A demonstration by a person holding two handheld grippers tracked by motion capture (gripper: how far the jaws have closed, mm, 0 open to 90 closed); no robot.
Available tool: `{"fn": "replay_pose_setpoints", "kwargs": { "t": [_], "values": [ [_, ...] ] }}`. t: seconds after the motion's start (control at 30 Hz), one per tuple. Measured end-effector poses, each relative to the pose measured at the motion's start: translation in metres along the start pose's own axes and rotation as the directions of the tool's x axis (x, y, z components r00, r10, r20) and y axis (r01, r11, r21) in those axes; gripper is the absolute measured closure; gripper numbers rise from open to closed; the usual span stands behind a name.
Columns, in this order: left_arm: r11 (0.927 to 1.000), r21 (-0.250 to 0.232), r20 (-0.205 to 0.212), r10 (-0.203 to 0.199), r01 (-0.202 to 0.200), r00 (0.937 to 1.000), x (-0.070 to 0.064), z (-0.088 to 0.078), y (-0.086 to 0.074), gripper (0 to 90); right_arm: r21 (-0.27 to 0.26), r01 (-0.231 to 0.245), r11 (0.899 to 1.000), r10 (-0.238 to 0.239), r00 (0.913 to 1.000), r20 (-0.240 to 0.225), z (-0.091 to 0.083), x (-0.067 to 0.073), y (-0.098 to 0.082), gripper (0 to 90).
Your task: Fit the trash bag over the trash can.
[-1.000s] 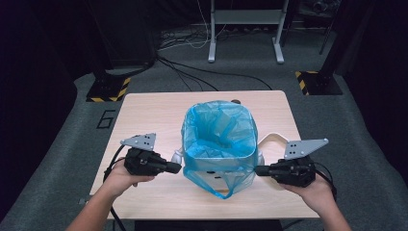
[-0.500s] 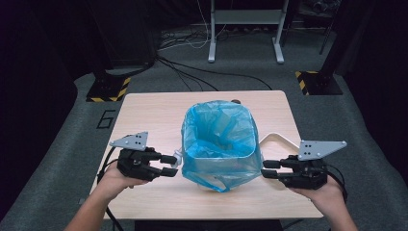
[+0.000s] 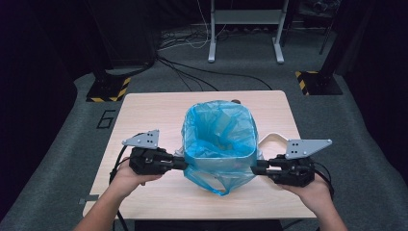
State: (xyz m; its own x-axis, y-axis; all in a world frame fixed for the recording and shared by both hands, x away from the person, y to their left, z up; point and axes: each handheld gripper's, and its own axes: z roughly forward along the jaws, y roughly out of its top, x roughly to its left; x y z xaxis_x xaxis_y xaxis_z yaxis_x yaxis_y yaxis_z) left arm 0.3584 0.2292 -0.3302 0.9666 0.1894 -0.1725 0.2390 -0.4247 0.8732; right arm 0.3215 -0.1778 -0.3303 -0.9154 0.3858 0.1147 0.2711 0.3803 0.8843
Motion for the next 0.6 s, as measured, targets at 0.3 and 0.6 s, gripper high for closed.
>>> {"fn": "replay_pose_setpoints", "kwargs": {
  "t": [0.3,0.6],
  "values": [
    [0.9983,0.055,0.011,-0.023,0.022,0.9997,0.007,0.003,-0.015,89.4,0.047,-0.005,0.999,0.006,0.9995,-0.031,0.004,0.000,-0.008,89.8],
    [0.9996,0.015,-0.015,-0.025,0.025,0.9996,0.003,-0.017,-0.014,68.9,-0.034,-0.008,0.999,0.008,1.0000,0.004,-0.020,-0.001,-0.003,69.6]
  ]
}}
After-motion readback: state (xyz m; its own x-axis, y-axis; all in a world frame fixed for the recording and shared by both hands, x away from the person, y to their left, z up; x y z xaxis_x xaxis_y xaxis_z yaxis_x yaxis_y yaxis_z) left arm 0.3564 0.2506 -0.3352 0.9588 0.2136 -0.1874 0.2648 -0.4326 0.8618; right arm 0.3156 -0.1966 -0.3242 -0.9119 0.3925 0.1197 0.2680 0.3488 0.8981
